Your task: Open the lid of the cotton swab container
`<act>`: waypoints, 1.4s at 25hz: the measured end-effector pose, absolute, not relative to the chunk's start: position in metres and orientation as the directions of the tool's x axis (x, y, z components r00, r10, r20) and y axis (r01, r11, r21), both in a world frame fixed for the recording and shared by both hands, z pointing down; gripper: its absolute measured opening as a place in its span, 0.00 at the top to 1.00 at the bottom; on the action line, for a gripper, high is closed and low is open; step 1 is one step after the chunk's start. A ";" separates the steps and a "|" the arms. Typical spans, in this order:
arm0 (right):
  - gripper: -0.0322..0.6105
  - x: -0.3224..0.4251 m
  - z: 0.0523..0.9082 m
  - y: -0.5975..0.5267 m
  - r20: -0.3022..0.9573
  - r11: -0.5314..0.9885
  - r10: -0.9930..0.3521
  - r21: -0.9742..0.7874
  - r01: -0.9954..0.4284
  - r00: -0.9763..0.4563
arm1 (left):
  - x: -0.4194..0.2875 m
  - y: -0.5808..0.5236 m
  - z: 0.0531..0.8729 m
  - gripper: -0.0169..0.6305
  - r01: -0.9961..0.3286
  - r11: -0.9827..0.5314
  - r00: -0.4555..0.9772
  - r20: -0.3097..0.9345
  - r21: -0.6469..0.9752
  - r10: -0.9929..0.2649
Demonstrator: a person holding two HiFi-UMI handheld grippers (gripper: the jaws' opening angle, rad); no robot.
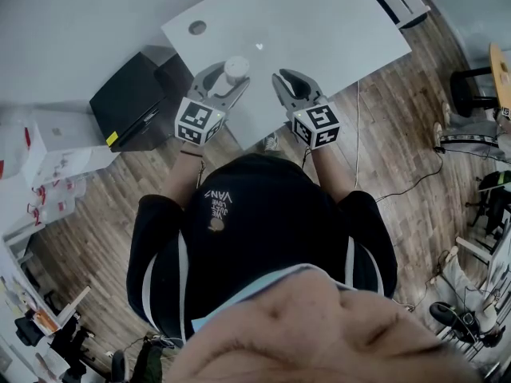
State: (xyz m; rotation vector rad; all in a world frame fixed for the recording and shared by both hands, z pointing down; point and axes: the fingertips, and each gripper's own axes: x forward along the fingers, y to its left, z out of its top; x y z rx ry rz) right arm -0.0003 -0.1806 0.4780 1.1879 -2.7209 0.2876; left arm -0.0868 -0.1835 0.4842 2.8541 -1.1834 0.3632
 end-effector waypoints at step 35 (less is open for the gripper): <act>0.93 0.004 0.485 -0.187 0.247 0.657 -0.713 -0.091 -0.749 -0.656 | -0.083 -0.187 0.486 0.59 -0.705 -0.708 0.683 0.231 -0.041 -0.693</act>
